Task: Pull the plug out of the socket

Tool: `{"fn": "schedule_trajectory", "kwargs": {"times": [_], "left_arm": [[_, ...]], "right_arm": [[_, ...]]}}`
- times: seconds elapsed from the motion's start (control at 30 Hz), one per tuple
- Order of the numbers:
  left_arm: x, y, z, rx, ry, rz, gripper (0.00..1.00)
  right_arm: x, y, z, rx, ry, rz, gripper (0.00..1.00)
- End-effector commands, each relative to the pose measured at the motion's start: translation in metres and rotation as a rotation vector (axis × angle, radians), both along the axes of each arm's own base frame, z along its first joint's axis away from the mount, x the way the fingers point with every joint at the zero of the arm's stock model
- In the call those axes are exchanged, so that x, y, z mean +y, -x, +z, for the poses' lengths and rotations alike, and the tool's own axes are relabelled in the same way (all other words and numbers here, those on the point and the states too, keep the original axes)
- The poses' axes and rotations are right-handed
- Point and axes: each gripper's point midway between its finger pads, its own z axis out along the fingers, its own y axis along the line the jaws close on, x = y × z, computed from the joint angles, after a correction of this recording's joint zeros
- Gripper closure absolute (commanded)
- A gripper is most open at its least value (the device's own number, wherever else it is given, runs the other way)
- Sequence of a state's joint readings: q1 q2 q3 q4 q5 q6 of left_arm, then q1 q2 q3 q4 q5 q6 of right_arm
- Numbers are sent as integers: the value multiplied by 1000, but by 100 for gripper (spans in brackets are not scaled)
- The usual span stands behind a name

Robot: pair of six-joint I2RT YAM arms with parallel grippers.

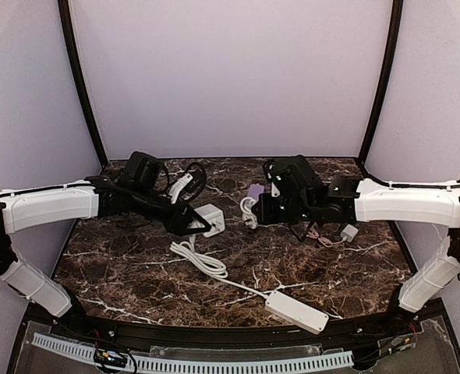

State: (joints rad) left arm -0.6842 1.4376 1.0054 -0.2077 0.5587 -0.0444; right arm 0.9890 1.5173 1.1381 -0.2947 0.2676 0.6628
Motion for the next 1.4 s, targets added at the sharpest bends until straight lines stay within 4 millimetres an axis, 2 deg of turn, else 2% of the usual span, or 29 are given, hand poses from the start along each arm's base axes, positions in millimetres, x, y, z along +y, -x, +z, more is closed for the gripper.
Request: {"fn": "schedule_trajectory", "kwargs": {"times": [0.0, 0.1, 0.2, 0.3, 0.43, 0.63, 0.73, 0.83, 0.97, 1.07, 1.13, 1.17, 1.23, 1.37], "left_arm": [[8, -11, 41, -14, 164, 19, 99], [17, -21, 47, 5, 201, 53, 99], [19, -23, 49, 3, 207, 60, 99], [21, -24, 49, -2, 202, 68, 99], [22, -25, 48, -6, 192, 76, 99], [21, -26, 46, 0, 188, 77, 99], [21, -26, 46, 2, 188, 78, 99], [22, -26, 46, 1, 187, 80, 99], [20, -25, 45, 11, 192, 74, 99], [19, -24, 45, 23, 198, 65, 99], [18, -22, 46, 25, 206, 54, 99], [17, -21, 47, 25, 210, 49, 99], [16, -18, 51, 21, 227, 33, 99], [7, -3, 55, -43, 219, -18, 99]], "right_arm": [[-21, -16, 40, -168, 55, -75, 100], [-54, -29, 31, -137, 153, -159, 100], [-89, -45, 23, -110, 205, -222, 100], [-135, -66, 10, -79, 259, -306, 100], [-194, -84, -1, -48, 310, -417, 100], [-267, -91, -10, -5, 327, -543, 100], [-292, -86, -20, 38, 301, -589, 100], [-295, -79, -30, 66, 257, -583, 100], [-277, -71, -34, 75, 170, -505, 100], [-260, -66, -26, 60, 89, -426, 100], [-244, -61, -13, 29, 15, -348, 87], [-233, -57, -4, 8, -23, -299, 74], [-214, -48, 13, -34, -82, -210, 56], [-183, -31, 41, -71, -167, -110, 29]]}}
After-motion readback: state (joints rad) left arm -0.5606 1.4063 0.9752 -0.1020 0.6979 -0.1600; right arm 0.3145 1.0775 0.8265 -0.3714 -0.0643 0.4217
